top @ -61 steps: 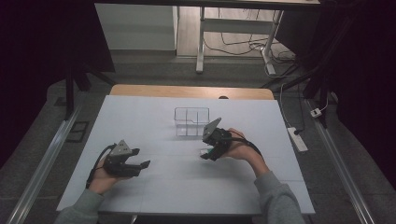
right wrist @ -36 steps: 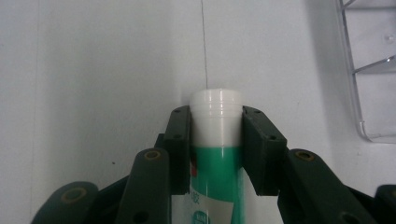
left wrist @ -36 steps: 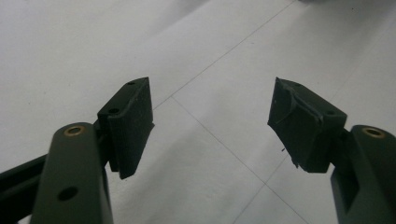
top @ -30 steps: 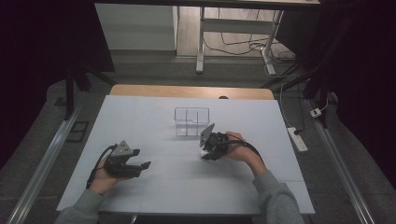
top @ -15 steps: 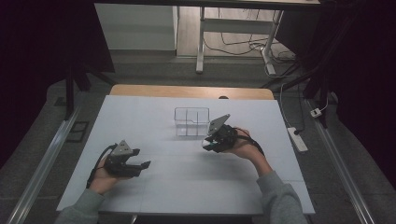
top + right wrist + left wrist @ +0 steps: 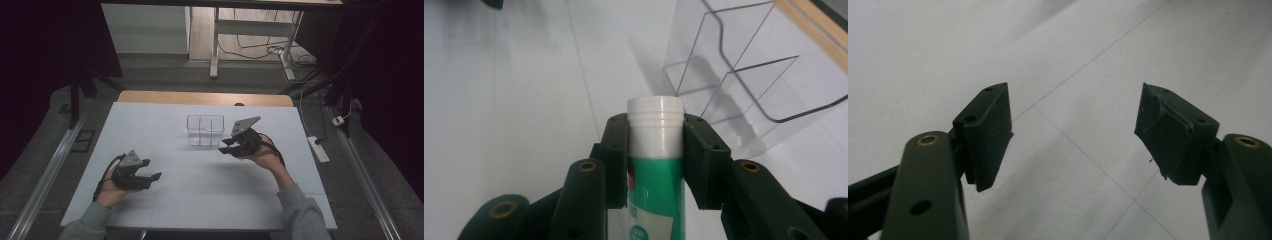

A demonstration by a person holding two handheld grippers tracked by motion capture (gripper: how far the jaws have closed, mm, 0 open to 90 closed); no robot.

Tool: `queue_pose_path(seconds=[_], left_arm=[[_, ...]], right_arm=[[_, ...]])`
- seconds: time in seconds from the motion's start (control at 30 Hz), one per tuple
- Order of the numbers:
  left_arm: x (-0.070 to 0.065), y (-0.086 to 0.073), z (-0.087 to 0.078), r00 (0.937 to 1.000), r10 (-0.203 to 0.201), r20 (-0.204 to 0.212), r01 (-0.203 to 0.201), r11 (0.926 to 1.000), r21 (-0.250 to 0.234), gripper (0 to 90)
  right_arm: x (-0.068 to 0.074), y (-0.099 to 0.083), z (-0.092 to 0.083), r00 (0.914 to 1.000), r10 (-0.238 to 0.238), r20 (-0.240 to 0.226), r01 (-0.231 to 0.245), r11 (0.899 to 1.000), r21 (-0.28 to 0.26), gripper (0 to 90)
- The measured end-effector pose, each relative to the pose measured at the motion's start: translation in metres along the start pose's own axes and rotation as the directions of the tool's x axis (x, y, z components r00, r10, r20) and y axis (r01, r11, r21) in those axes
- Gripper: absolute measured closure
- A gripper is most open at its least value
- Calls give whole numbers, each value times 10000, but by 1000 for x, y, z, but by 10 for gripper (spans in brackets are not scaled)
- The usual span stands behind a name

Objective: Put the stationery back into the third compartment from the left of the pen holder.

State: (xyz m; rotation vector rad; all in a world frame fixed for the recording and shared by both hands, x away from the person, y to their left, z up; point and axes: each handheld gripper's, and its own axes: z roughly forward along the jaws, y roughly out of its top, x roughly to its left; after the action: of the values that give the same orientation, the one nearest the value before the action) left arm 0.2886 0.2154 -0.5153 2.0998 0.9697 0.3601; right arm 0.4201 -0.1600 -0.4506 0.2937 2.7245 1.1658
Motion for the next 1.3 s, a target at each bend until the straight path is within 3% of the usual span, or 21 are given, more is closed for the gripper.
queue_pose_path(seconds=[0.5,0.67,0.93,1.07,1.23,1.3], left_arm=[[-1,1,-1,10000,12,3,-12,10000,-60,304],[-1,0,-1,10000,19,14,-19,10000,-45,303],[-1,1,-1,10000,11,29,-11,10000,-53,303],[-1,1,-1,10000,4,16,-4,10000,-49,299],[-1,2,-3,10000,-4,43,4,9999,-153,298],[-1,2,-3,10000,-2,62,3,9999,-164,298]], right_arm=[[1,3,-15,9945,742,738,-632,9878,-1421,644],[1,4,-21,9894,1153,881,-955,9746,-2024,644],[1,7,-25,9843,1403,1070,-1080,9586,-2636,644],[-1,8,-28,9753,1822,1250,-1371,9427,-3043,644],[-3,13,-30,9673,2014,1539,-1416,9329,-3313,644],[-6,15,-29,9630,2211,1543,-1565,9243,-3480,644]])
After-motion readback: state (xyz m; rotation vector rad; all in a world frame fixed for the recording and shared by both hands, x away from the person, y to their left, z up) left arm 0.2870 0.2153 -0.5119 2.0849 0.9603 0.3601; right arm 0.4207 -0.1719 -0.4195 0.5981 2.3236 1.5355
